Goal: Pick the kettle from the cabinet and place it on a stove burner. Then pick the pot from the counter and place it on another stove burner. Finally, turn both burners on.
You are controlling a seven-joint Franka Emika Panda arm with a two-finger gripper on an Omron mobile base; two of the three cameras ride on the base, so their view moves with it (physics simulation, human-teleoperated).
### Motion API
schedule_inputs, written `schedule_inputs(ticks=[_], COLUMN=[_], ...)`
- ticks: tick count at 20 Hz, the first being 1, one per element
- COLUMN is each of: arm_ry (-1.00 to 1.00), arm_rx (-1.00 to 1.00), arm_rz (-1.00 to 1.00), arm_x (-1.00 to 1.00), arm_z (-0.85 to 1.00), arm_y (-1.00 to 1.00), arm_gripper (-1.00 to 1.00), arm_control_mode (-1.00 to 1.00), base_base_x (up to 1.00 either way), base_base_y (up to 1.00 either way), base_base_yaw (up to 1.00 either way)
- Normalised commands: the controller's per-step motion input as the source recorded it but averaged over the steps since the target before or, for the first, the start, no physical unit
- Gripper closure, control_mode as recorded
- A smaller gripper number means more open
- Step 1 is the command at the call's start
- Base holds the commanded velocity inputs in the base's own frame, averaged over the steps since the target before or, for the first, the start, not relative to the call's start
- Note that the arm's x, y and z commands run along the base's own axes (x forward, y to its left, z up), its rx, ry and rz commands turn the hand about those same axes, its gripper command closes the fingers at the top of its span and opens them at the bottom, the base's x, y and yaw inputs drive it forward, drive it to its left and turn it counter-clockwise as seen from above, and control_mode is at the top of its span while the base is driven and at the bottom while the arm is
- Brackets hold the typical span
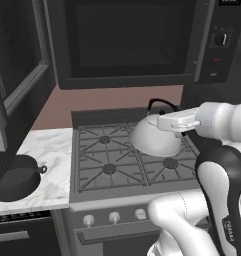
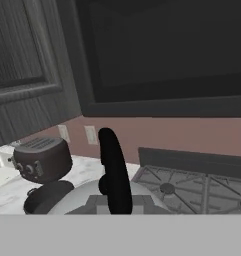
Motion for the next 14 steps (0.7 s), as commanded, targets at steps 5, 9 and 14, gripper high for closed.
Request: schedule_inputs(ticks=[5,9,14], arm_ry=[0.00,0.00,0.00], arm_rx=[0.00,0.00,0.00], arm_rz=[0.05,0.03,0.00], arm_x=[0.18,0.11,0.47], arm_z=[-0.26,-0.19,-0.29], arm_y=[0.16,0.03,0.05], arm_gripper=[1.00,1.00,1.00], arm_control_mode=[-1.00,-1.00,-1.00], base_base_x=[0.00,0.00,0.00], base_base_y=[0.00,0.00,0.00], base_base_yaw=[0.00,0.00,0.00])
